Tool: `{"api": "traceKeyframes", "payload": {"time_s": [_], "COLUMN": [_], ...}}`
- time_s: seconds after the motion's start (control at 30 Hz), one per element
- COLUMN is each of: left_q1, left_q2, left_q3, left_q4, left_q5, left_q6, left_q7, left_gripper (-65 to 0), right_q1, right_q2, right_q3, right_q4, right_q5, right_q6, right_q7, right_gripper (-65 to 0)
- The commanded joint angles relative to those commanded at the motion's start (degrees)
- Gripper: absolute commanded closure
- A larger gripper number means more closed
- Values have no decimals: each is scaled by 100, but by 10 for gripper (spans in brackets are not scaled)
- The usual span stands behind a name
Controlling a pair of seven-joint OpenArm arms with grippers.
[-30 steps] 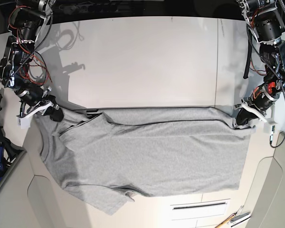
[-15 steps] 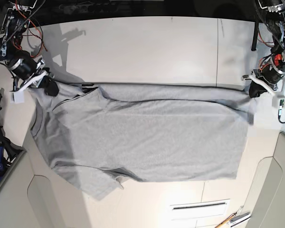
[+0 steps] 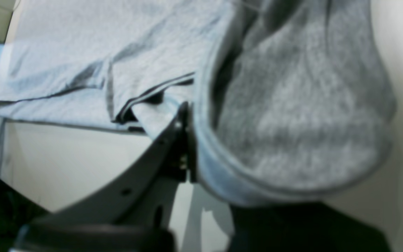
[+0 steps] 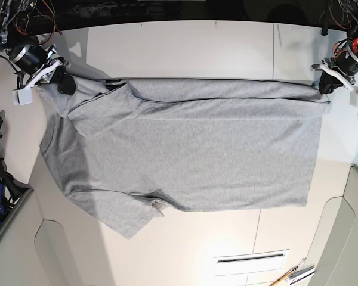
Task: Fold the T-shirt properly
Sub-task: 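Drag the shirt with both grippers away from the table center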
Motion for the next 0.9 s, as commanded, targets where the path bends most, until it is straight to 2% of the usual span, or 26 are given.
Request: {"api": "traceKeyframes", "payload": {"time_s": [0.13,0.23,0.5,0.73,0.9], "left_q1": [271,531,811,1150,1388], "left_q2": [0,0,39,98,179], "left_q3": [-155,-358,-601,-605,-605], "left_q4": [24,37,37,81,234], "left_q5": [-157,-540,-1528,-1856,-1853], "left_q6": [-151,-323,-323,-323,-323], "left_q7": [109,131,732,898,898], "left_gripper": [0,0,0,0,0], "right_q1": [-284,-470,-573,-647,-850], "right_q2": [24,140,402,450,446], "right_q3": [0,26,74,74,105], "right_q4": [170,245,254,256,256], "right_q5": [68,116,205,286,352], "right_q6": [26,39,39,39,42], "right_q7": [-66,-83,-256,-448,-442], "right_gripper": [0,0,0,0,0]}}
